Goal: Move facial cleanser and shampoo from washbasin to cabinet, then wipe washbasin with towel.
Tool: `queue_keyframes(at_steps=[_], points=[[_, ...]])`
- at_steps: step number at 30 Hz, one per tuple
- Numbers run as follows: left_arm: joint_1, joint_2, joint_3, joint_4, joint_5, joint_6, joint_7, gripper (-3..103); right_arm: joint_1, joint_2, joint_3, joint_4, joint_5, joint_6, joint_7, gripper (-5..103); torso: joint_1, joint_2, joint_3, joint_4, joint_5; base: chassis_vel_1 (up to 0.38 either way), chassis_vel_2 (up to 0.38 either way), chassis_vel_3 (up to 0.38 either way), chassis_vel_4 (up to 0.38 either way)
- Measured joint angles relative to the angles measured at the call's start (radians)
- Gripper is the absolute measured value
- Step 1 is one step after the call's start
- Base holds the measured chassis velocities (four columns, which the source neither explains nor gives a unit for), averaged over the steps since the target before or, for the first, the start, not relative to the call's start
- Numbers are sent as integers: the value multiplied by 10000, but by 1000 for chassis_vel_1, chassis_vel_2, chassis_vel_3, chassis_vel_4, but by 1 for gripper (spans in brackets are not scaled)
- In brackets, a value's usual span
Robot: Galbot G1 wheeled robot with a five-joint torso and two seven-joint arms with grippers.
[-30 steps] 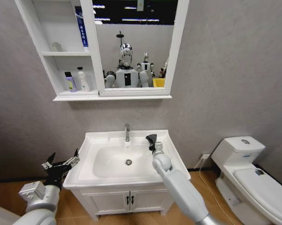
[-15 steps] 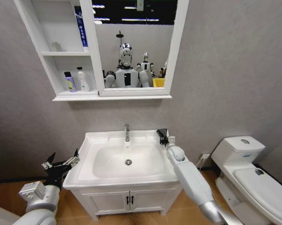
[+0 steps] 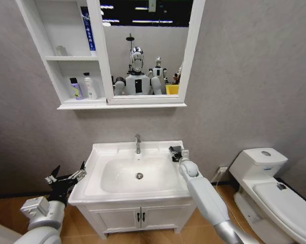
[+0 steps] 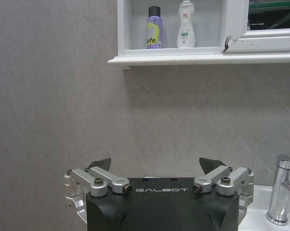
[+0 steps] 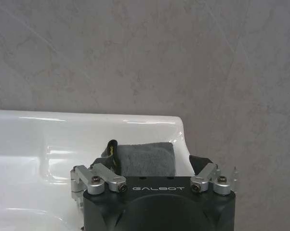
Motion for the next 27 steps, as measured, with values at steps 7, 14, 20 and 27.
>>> queue_keyframes(at_steps=[7,14,20,27], points=[[0,0,0,0,0,0,0,100,-537,-283,204,892,-262,417,298,100,1,-1,0,1,1,0,0,0,0],[0,0,0,0,0,-1,0,100,-2575,-773,844,4216,-100,254,658,100,-2,1,-3,-3,-1,0,0,0,0],[0,0,1,0,0,-1,2,100,-5214,-701,1235,7118,-644,-157,1045,100,-2,1,-3,-5,0,0,0,0,0],[0,0,0,-1,0,-1,0,100,-6630,-90,985,8595,-2041,-594,1078,100,-2,2,-2,0,-2,0,0,0,0]])
